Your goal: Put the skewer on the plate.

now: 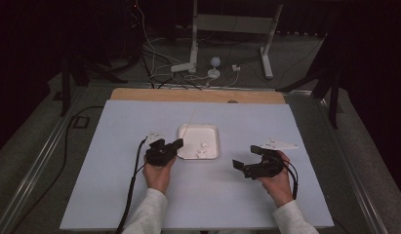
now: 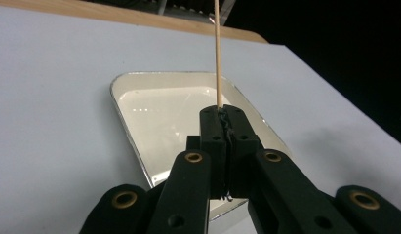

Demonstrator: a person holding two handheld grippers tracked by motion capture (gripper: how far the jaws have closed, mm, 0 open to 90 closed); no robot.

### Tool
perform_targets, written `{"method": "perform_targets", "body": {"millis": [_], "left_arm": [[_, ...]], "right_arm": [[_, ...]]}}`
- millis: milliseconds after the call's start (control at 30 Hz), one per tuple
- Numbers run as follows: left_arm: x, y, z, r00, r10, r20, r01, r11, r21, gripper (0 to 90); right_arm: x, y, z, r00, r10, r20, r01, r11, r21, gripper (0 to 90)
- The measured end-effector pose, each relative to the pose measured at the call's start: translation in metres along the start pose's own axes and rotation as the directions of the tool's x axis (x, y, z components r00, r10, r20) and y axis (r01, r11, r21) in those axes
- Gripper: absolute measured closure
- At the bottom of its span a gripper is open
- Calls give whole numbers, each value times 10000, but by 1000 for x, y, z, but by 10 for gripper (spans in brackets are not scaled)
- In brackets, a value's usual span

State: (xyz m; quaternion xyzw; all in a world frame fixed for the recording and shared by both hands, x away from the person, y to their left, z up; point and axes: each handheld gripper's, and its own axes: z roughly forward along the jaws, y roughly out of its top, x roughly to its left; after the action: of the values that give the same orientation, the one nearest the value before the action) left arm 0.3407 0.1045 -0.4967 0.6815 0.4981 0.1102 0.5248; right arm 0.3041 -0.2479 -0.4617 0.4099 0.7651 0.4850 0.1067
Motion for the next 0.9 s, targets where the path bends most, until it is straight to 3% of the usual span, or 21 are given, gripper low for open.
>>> {"method": "perform_targets", "body": {"millis": [200,467,900], "left_arm": [[-3,-1,8,9999,37,-123,-35,9999,146,896],[-8,-2,17,9997,-22,-232,27,9998,217,897],[-11,-9,35,9935,-487,-1026,550,9968,587,891]], "right_arm": [[-5,-7,-7,9998,187,16,-187,9998,12,0],[-5,-10,-18,9999,45,152,-43,9999,-122,0],[-10,-11,-30,9995,209,241,-200,9992,-347,0]]}}
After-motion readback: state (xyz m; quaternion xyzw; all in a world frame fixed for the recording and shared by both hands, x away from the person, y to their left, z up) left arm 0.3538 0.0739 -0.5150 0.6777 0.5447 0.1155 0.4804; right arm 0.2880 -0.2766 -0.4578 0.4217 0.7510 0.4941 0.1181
